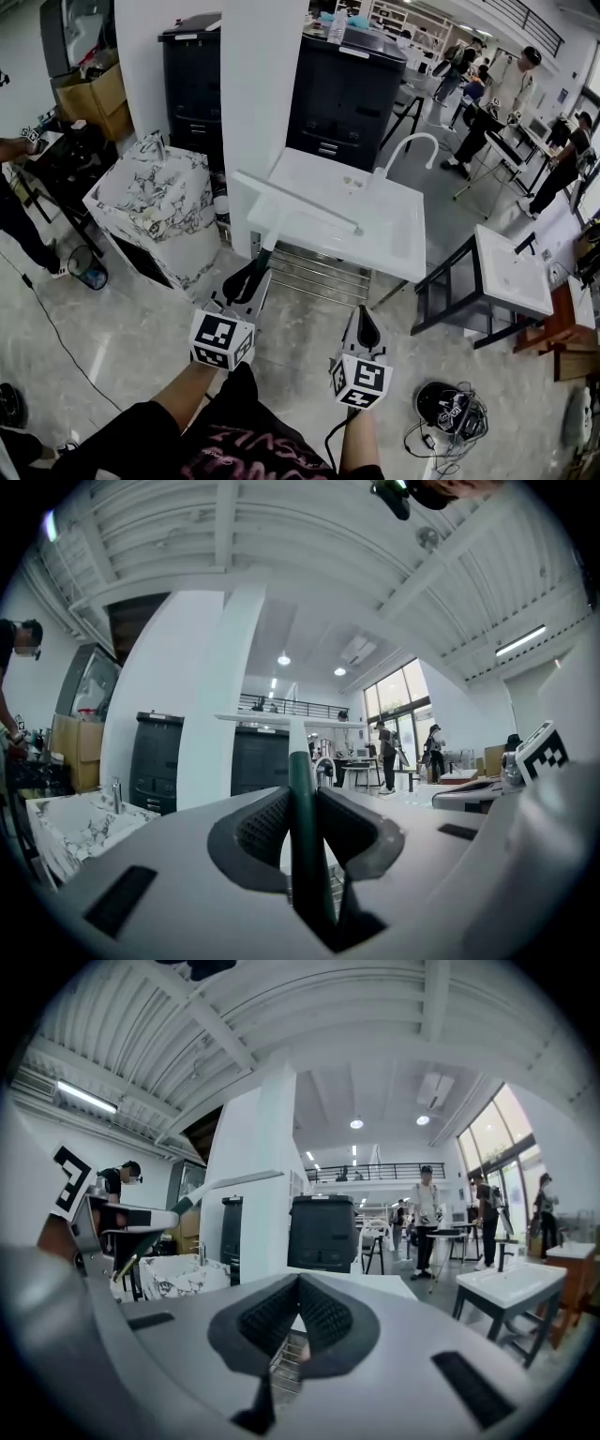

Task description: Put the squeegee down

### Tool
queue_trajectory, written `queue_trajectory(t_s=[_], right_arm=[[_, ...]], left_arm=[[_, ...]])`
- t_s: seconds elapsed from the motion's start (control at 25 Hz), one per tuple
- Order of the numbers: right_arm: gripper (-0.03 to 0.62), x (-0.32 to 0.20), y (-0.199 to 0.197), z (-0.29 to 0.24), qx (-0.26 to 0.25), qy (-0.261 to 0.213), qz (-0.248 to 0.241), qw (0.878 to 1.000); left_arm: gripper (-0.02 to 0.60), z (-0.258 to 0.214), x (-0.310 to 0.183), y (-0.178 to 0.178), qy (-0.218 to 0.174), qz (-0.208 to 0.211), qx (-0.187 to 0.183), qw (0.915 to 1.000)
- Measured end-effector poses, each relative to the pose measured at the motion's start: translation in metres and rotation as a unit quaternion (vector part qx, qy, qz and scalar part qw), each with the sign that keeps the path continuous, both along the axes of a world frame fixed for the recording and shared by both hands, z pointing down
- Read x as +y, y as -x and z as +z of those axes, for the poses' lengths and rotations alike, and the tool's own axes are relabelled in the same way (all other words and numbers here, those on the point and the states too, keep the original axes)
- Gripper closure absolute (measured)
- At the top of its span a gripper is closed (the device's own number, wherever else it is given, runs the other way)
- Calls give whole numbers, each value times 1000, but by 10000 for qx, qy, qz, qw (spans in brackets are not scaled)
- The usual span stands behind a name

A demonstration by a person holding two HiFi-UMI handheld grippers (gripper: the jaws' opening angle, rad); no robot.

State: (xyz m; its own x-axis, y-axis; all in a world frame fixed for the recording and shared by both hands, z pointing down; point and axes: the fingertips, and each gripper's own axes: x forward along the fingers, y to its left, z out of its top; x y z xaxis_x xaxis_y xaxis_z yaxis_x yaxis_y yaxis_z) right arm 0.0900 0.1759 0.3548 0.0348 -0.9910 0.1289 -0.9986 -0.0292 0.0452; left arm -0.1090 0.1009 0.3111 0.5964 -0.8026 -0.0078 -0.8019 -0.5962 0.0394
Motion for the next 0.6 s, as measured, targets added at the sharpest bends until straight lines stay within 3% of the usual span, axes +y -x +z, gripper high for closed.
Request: queue_trajectory(t_s=[0.6], right_arm=[[574, -90, -16, 20, -125, 250, 71, 9996]], left_arm=[[485, 21, -96, -19, 260, 53, -70, 9996]])
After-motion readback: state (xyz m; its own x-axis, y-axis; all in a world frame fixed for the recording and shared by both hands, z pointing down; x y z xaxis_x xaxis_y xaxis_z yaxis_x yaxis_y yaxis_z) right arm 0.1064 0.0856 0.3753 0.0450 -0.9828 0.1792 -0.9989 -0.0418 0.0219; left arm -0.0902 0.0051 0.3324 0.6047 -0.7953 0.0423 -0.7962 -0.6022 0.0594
